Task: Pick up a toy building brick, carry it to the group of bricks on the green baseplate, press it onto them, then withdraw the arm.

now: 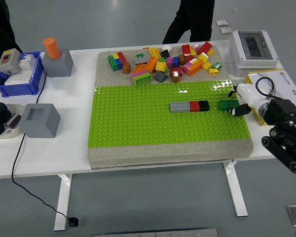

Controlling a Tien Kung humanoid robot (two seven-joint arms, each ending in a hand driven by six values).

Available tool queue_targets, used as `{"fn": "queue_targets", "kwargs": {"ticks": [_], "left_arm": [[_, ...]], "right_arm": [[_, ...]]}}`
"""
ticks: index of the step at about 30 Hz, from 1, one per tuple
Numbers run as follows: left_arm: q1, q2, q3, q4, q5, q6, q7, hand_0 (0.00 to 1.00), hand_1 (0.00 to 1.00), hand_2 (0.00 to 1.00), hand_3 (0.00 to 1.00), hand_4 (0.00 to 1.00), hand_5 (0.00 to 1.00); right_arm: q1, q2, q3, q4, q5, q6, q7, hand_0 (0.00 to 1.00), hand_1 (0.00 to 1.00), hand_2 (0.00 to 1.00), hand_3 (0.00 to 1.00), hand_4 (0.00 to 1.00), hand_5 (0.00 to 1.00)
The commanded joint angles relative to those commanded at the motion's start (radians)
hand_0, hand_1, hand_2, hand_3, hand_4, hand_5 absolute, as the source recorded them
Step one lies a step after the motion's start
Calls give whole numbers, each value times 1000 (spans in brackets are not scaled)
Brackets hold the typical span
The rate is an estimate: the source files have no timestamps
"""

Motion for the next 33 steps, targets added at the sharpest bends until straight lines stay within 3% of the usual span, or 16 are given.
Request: {"fn": "queue_targets", "kwargs": {"ticks": [25,33], "left_arm": [[-3,1,1,0,2,1,0,785,778,723,441,998,836],[-3,1,2,0,2,1,0,785,778,723,441,998,832]], "right_arm": [[4,3,-12,-14,21,-9,10,762,732,773,569,772,207],[3,3,-15,-15,26,-13,14,753,725,762,542,726,238]]}}
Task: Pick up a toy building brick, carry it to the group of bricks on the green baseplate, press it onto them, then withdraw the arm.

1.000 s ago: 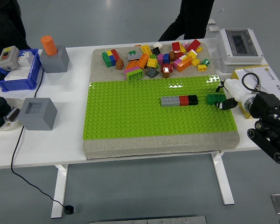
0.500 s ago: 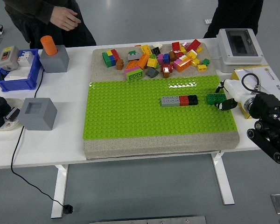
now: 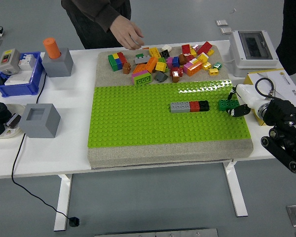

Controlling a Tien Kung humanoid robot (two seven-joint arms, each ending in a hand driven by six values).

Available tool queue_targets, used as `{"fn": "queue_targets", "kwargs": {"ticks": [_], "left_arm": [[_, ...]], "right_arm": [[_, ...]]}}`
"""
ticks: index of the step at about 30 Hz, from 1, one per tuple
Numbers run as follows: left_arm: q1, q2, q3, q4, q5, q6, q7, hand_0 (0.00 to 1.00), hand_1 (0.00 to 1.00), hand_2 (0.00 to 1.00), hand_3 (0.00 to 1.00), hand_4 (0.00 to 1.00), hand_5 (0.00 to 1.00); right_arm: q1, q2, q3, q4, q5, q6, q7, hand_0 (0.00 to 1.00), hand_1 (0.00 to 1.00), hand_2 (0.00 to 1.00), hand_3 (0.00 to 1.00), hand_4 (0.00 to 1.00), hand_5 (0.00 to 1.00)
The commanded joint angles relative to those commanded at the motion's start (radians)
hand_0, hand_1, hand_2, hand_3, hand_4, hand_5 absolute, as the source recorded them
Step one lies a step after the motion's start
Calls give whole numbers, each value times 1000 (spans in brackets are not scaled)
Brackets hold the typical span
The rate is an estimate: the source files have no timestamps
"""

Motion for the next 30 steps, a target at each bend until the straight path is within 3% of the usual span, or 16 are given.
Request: {"fn": "queue_targets", "kwargs": {"ticks": [19,30], "left_arm": [[2,-3,-4,0,4,0,1,785,778,723,441,998,829],[5,-5,-2,0,-1,2,2,785,778,723,441,998,829]], "right_arm": [[-2,-4,-12,10,1,-8,4,751,724,761,530,717,260],[-1,-19,-21,109,-22,-9,-5,754,725,760,533,679,261]]}}
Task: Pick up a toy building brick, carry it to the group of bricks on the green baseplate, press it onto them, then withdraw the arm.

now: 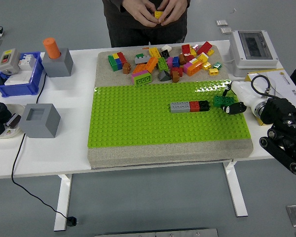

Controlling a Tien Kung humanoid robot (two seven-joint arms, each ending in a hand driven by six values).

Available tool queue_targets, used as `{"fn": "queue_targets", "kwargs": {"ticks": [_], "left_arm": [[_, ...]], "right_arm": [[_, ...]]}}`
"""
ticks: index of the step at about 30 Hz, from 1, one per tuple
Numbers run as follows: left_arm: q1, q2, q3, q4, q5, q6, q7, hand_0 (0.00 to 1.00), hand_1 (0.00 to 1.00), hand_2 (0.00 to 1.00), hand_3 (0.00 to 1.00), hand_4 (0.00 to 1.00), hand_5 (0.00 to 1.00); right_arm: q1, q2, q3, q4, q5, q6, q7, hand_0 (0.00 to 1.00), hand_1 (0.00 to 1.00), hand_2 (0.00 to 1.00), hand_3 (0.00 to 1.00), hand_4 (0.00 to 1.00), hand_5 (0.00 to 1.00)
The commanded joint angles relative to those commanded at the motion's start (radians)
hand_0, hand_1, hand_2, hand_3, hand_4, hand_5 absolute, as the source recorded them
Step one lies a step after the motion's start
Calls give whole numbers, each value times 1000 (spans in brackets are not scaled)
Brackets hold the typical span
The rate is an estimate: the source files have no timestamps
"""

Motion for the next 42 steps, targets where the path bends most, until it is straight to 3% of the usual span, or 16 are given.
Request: {"fn": "queue_targets", "kwargs": {"ticks": [9,21,30,42], "left_arm": [[2,2,-1,0,5,-1,1,784,778,723,441,998,830],[-3,7,0,0,6,-3,-2,784,778,723,441,998,830],[-9,8,-1,0,7,-4,-4,784,778,723,436,998,826],[-11,10,-4,0,13,-5,-4,784,778,723,436,998,827]], "right_arm": [[12,60,-4,73,-14,-4,-8,755,726,760,536,677,260],[78,170,-78,-16,3,-7,5,756,726,763,536,677,259],[132,189,-166,-97,19,-2,23,753,726,764,543,682,260],[154,197,-183,-121,18,-4,31,755,727,764,547,686,256]]}}
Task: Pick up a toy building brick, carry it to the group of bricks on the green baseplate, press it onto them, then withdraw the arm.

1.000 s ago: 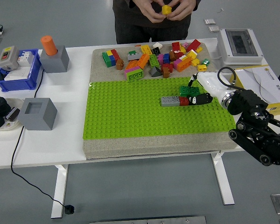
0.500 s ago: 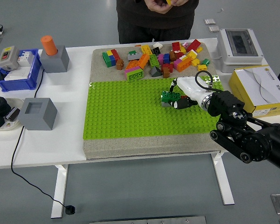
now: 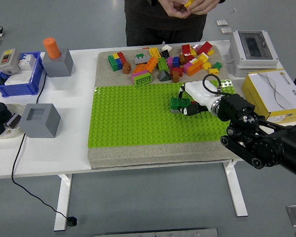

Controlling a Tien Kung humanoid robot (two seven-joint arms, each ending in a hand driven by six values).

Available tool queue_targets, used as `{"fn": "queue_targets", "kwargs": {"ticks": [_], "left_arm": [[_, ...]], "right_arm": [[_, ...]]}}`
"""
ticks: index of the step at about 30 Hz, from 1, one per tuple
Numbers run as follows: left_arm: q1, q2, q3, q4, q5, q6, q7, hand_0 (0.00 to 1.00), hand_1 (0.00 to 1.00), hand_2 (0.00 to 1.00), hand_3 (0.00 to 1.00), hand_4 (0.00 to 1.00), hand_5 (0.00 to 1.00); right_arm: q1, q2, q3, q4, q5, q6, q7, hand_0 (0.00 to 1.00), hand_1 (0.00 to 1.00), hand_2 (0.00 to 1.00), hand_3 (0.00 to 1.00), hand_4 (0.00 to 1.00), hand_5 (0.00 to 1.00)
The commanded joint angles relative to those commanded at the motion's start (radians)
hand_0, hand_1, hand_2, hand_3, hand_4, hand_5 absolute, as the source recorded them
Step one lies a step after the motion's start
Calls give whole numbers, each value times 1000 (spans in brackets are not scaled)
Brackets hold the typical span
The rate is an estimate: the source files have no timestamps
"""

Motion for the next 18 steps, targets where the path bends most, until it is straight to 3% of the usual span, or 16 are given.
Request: {"fn": "queue_targets", "kwargs": {"ticks": [18], "left_arm": [[-2,2,0,0,4,-2,0,784,777,723,435,998,827]], "right_arm": [[12,28,6,-58,5,-9,15,754,727,768,581,693,249]]}}
